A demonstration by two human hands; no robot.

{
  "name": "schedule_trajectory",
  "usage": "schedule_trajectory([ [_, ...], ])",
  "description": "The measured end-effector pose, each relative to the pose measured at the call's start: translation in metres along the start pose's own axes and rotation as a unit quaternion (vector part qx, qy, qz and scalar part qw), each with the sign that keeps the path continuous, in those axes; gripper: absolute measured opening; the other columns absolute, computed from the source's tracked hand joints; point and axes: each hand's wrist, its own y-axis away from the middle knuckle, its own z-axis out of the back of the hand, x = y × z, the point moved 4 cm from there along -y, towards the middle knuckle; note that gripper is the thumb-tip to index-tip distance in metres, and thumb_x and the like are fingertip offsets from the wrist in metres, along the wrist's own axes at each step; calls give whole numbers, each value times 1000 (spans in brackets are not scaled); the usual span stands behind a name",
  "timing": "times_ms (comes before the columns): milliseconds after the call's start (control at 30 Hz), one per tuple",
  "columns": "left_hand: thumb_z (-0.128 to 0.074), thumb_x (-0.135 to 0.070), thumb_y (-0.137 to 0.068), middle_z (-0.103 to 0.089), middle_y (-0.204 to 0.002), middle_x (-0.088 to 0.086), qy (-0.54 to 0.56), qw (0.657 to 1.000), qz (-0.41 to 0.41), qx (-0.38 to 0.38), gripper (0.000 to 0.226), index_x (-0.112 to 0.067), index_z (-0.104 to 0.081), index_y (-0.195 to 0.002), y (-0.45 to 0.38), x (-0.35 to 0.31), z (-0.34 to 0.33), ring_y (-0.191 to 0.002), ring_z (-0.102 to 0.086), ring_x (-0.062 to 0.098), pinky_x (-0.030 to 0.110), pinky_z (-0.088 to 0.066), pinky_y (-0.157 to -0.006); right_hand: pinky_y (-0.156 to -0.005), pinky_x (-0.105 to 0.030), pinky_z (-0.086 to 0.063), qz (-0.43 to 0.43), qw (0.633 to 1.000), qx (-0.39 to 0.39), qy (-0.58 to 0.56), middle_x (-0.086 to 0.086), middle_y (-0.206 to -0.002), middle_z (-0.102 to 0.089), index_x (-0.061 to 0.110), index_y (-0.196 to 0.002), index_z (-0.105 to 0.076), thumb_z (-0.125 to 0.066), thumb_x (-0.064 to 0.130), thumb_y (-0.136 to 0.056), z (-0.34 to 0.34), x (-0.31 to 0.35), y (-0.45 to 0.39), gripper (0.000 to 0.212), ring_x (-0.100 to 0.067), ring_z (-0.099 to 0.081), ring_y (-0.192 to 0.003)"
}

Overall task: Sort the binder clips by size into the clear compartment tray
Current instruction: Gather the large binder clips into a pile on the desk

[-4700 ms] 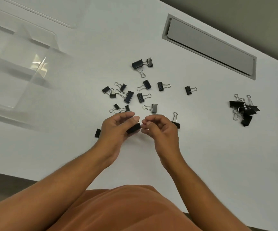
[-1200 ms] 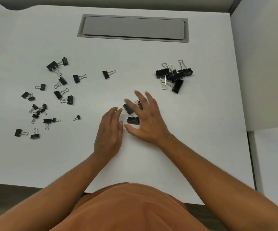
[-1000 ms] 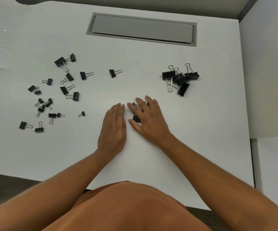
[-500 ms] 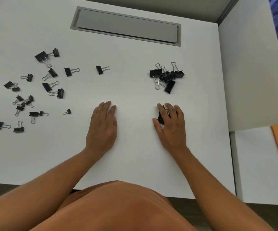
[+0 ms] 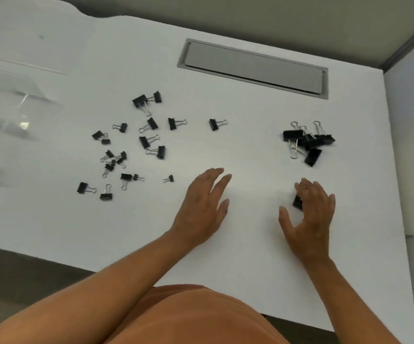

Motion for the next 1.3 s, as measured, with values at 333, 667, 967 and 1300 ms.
schedule_trajectory([
  [333, -63, -24, -102, -48, -141, 14, -13, 974, 225, 7, 49, -12, -50, -148, -112, 221, 103, -125, -52, 36, 51, -47, -106, -130, -38, -24, -20, 991, 123, -55, -3, -161, -46, 14, -150, -52, -53, 32, -101, -103, 153, 1, 52, -20, -38, -152],
  [667, -57, -22, -102, -60, -121, 16, -61, 979, 180, 69, 28, -5, -69, -120, -152, 298, 94, -113, -55, 38, 47, -51, -90, -122, -50, -37, -34, 995, 97, -9, 0, -158, -49, 15, -142, -59, -52, 34, -99, -105, 157, 2, 47, -19, -41, -149],
  [967, -72, -33, -91, -65, -111, -7, 112, 972, 195, -69, 27, -25, -75, -117, -94, 250, 120, -90, -63, 13, 37, -55, -82, -116, -42, -45, -207, 953, 54, -213, 9, -135, -67, 22, -135, -63, -60, 28, -95, -95, 157, -1, 41, -2, -57, -132],
  [1300, -76, -34, -90, -65, -94, -10, 191, 977, -5, 91, 15, -23, -71, -99, -28, 81, 67, -88, -57, 9, 23, -45, -76, -79, -32, -62, -358, 807, 54, -467, -5, -102, -71, 28, -129, -68, -73, 26, -100, -79, 208, -26, 29, -18, -70, -83],
])
